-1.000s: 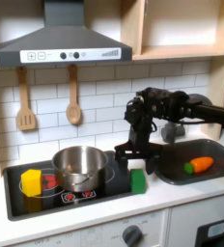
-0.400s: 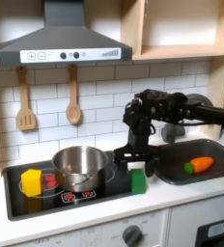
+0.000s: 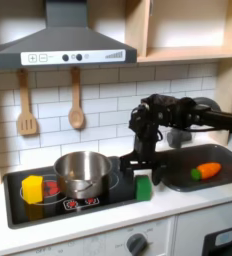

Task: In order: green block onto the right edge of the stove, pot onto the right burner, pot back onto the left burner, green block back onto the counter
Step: 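Put the green block back onto the counter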

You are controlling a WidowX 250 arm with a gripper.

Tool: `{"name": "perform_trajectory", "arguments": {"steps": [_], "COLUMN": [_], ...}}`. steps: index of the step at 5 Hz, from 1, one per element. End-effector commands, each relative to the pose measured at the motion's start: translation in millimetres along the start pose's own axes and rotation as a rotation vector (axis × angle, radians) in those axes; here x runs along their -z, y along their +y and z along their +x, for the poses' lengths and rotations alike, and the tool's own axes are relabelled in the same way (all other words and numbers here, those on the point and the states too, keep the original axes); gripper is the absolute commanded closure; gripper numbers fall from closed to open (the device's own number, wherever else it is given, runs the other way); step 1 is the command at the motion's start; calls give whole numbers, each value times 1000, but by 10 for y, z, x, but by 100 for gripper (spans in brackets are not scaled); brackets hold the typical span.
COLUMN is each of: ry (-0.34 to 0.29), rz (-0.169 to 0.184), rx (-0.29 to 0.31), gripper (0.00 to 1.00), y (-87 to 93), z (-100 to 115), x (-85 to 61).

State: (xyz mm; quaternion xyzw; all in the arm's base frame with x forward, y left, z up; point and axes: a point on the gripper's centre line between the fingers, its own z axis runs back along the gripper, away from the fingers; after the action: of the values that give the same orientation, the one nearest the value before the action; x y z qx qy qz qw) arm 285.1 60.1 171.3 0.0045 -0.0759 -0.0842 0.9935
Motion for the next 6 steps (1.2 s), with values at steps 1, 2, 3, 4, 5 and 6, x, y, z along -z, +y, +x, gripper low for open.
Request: {"name": "perform_trajectory", "arguments": {"steps": [1, 2, 3, 4, 5, 6], "ry": [-1, -3, -10, -24, -28, -19], "rz": [6, 2, 9, 17, 24, 26], "rx": [-13, -5, -5, -6, -12, -24], "gripper": [0, 0, 0, 0, 0, 0], "y": [-14, -78, -90, -83, -73, -57], "z": [-6, 25, 34, 66, 86, 93], "x": [58, 107, 117, 111, 120, 154]}}
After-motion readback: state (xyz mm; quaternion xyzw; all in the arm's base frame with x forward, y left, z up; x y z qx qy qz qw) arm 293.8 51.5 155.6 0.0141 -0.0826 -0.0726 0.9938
